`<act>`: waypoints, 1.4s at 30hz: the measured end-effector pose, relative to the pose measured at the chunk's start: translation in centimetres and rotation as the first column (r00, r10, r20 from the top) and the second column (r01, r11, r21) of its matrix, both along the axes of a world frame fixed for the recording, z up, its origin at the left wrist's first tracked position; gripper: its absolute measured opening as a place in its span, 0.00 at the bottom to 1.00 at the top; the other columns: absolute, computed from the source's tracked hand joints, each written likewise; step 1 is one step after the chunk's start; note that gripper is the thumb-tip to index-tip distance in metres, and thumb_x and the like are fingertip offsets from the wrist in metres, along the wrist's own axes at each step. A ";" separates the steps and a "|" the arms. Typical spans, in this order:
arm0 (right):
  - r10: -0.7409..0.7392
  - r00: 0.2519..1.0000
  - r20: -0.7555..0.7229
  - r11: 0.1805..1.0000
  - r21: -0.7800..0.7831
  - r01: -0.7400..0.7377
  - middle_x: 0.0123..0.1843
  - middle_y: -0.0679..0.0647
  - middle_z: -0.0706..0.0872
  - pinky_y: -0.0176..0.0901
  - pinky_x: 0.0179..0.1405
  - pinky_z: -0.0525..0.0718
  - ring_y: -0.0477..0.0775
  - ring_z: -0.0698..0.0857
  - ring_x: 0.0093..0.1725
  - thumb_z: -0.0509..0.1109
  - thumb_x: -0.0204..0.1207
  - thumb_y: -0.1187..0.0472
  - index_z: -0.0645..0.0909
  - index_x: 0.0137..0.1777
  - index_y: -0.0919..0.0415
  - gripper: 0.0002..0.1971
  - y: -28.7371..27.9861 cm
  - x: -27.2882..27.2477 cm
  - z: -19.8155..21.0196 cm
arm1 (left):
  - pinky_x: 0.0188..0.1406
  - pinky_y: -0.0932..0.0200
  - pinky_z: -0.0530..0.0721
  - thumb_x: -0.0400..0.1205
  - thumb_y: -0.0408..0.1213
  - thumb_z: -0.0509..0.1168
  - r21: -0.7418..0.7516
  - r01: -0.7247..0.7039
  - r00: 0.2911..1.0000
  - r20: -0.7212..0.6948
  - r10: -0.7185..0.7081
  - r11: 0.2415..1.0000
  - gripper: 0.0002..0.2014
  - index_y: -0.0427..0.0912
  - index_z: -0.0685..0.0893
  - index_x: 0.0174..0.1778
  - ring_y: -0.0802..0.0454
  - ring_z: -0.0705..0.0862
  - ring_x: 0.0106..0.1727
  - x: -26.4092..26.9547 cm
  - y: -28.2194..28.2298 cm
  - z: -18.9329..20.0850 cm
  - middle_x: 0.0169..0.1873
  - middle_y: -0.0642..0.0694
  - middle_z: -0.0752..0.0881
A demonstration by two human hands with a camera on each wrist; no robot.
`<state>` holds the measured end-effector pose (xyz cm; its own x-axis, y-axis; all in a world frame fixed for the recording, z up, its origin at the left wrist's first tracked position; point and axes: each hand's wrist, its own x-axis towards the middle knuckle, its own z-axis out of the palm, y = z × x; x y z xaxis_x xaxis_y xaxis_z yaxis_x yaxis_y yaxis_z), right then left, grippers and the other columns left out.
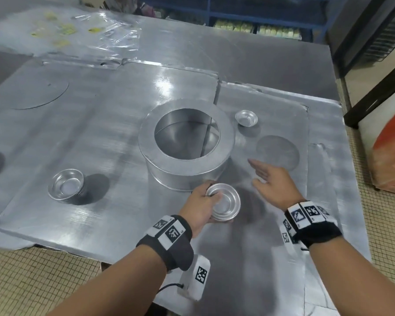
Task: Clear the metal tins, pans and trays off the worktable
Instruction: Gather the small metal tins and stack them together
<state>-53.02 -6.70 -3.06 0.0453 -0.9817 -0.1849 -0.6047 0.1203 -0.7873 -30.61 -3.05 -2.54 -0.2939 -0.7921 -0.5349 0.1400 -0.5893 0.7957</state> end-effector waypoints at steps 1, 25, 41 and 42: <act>0.003 0.991 -0.134 1.000 -0.016 -0.005 0.73 0.56 0.82 0.53 0.74 0.79 0.58 0.82 0.71 0.71 0.76 0.66 0.75 0.78 0.56 0.29 -1.8 -0.5 0.1 | 0.50 0.24 0.87 0.85 0.24 0.62 -0.004 0.003 1.000 0.018 -0.003 1.000 0.11 0.39 0.84 0.60 0.36 0.85 0.50 0.1 0.0 -0.2 0.51 0.37 0.84; 0.039 0.792 -0.609 0.999 0.038 -0.020 0.47 0.59 0.88 0.57 0.50 0.89 0.66 0.87 0.46 0.74 0.43 0.20 0.81 0.54 0.56 0.47 -25.8 -1.9 -3.3 | 0.40 0.32 0.92 0.87 0.23 0.61 0.127 -0.123 0.991 0.076 0.114 0.984 0.10 0.37 0.85 0.58 0.42 0.81 0.46 3.1 0.3 -2.1 0.46 0.41 0.79; -0.148 0.906 -0.398 0.989 -0.076 0.129 0.39 0.57 0.90 0.55 0.50 0.87 0.59 0.88 0.45 0.87 0.52 0.40 0.89 0.45 0.60 0.28 -13.1 -0.5 4.0 | 0.55 0.18 0.82 0.71 0.35 0.67 0.002 -0.040 0.975 0.219 0.038 0.999 0.06 0.45 0.87 0.42 0.45 0.81 0.42 4.0 -0.5 -1.8 0.38 0.42 0.83; -0.165 0.916 -0.366 0.986 -0.081 0.146 0.41 0.56 0.91 0.55 0.52 0.87 0.57 0.88 0.46 0.88 0.52 0.42 0.88 0.45 0.60 0.27 -11.2 -0.3 4.6 | 0.54 0.18 0.83 0.71 0.34 0.68 -0.008 -0.023 0.976 0.217 0.024 1.000 0.06 0.43 0.86 0.42 0.45 0.81 0.42 3.9 -0.5 -1.7 0.37 0.41 0.83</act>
